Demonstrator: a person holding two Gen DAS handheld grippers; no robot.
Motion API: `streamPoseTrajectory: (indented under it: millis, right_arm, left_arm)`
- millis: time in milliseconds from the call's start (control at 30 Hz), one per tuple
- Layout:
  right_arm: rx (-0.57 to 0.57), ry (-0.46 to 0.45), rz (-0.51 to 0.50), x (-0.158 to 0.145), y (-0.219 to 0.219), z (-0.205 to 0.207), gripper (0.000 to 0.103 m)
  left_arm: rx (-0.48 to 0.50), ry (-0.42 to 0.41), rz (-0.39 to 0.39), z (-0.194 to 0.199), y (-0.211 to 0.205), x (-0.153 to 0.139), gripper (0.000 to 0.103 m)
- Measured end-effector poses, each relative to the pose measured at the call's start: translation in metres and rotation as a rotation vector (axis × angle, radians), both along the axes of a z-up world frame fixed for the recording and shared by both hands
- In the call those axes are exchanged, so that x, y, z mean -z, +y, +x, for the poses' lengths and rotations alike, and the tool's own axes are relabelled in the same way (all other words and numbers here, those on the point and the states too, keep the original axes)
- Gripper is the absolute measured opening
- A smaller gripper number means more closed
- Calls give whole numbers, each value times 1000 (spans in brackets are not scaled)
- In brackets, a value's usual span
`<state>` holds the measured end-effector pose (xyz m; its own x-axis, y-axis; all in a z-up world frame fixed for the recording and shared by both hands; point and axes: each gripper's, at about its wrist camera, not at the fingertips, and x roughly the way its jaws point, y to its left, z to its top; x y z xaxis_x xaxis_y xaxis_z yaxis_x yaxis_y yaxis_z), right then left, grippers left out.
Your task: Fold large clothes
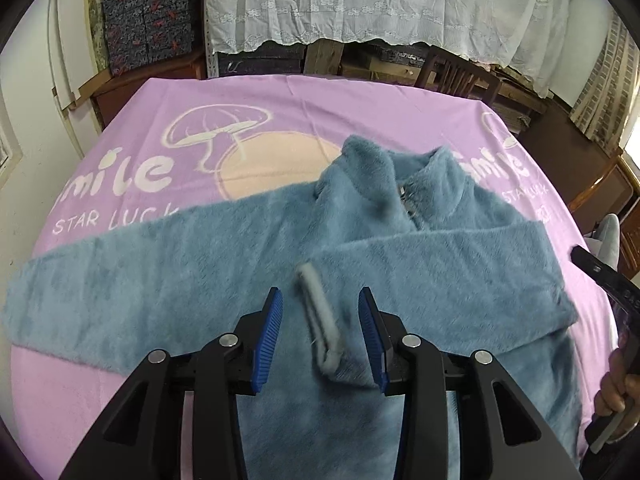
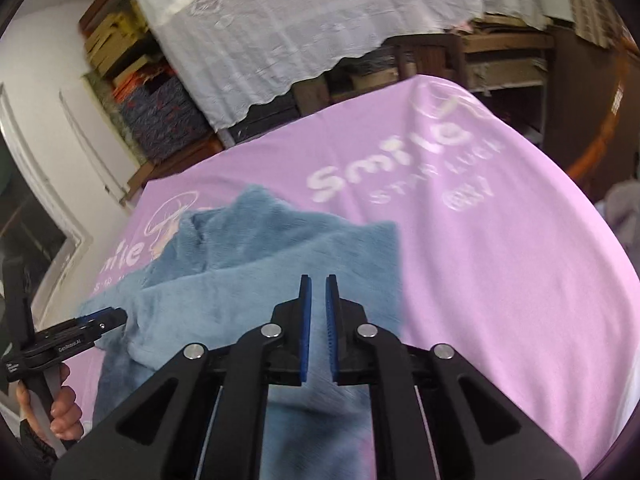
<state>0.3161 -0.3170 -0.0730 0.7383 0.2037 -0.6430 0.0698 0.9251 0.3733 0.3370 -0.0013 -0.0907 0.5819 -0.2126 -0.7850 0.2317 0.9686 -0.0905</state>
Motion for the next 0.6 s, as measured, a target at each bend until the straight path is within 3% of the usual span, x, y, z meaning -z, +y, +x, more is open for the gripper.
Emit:
streamPoseTrajectory:
  millis: [200, 300, 433, 600]
  right_arm:
    - [-21, 57, -20, 16, 21, 39, 7]
    - [-35, 159, 7, 48, 11, 50, 3]
    - [-29, 153, 108, 46, -3, 48, 5]
    - [-61, 70, 76, 18, 7, 20, 15]
  left_arm:
    - [27, 7, 48, 14, -19, 19, 44]
    - [27, 27, 56, 22, -18, 40, 54]
    - [36, 21, 36, 23, -13, 39, 54]
    - [-7, 43, -60, 19, 15, 30, 55]
